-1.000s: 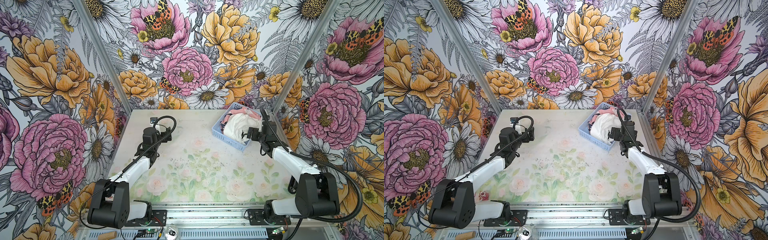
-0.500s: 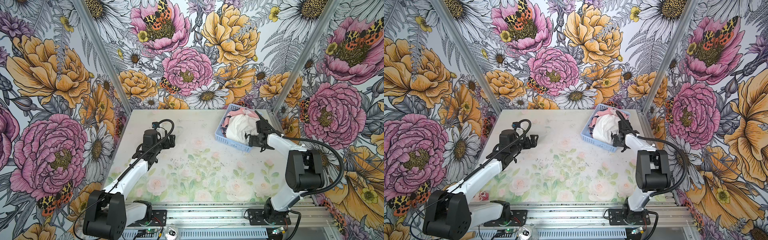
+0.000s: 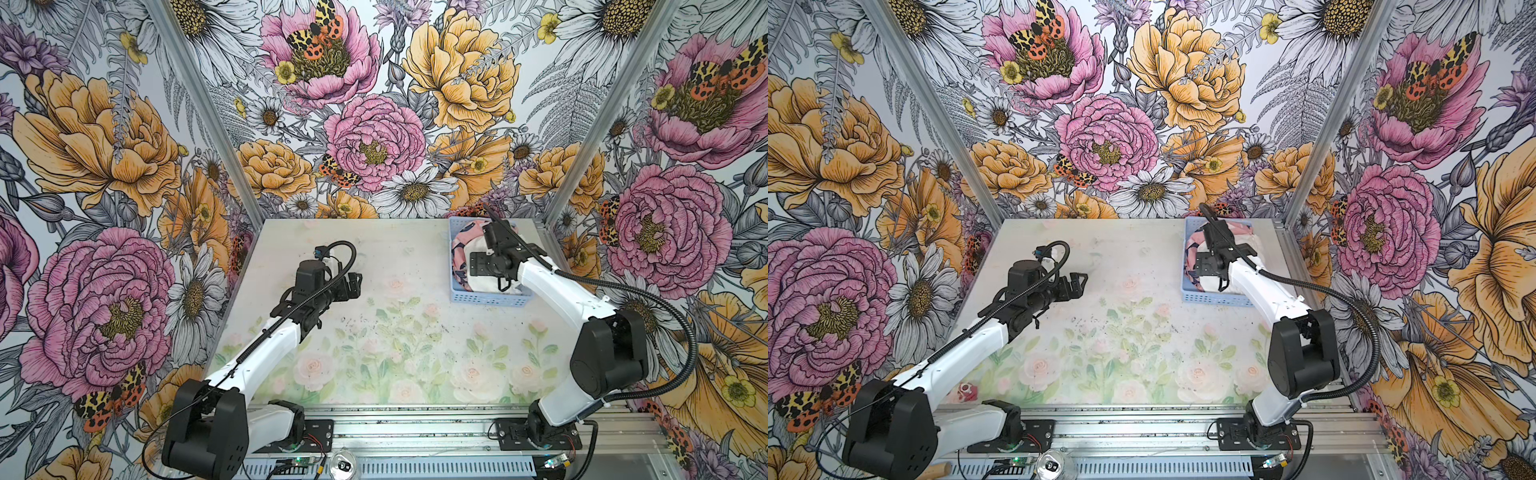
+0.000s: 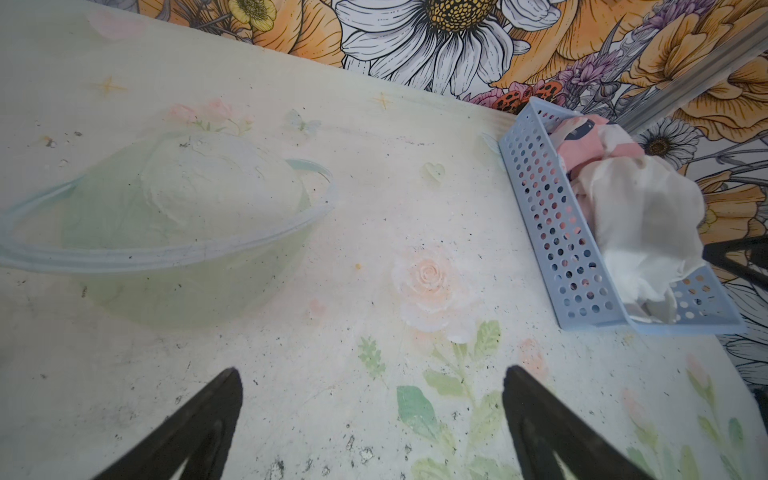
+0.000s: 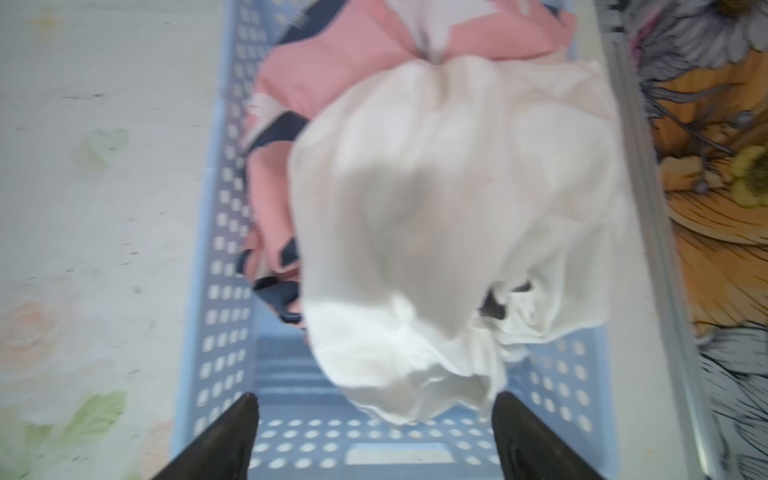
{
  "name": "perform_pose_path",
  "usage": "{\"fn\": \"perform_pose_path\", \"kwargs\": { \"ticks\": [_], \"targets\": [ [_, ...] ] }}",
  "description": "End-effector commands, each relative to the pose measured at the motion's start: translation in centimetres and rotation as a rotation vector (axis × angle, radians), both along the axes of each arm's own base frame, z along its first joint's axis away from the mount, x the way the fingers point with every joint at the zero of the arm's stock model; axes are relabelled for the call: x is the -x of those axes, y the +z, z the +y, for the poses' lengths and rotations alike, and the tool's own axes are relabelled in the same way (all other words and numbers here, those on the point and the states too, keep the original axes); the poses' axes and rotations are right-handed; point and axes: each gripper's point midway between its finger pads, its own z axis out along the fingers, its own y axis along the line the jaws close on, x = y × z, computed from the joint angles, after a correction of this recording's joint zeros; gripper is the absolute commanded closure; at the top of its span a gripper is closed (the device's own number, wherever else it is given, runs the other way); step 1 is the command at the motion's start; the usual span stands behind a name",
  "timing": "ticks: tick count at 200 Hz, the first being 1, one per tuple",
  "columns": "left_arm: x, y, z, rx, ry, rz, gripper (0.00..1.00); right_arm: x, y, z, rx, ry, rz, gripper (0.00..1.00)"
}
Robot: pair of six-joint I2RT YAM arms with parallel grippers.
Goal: Fold and stack the mixed laundry pile
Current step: 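Lower the right gripper into the basket onto the white T-shirt while the left gripper waits, then grasp the white T-shirt with the right gripper and lift it out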
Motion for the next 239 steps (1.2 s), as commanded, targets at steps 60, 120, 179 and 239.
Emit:
{"fn": "perform_pose_path", "kwargs": {
  "ticks": [60,120,179,239],
  "targets": [
    [1.0,-0.7,-0.8,0.029,-0.017,0.016,0.01,-4.6,-6.0,5.4,-0.054,0.056,0.075,0.38],
    [1.1,-1.2,-0.9,0.033,-0.021,0.027,0.01,-5.3,-7.7,0.5,0.002,-0.007,0.112,1.0],
    [0.2,-1.8,-1.7,0.043,-0.038,0.042,0.01,-7.6,-8.4,-4.2,0.062,0.042,0.13,1.0],
    [-0.3,-1.7,-2.3,0.037,-0.049,0.049,0.01,-8.1,-5.4,-6.6,0.046,0.044,0.108,0.69]
  ]
}}
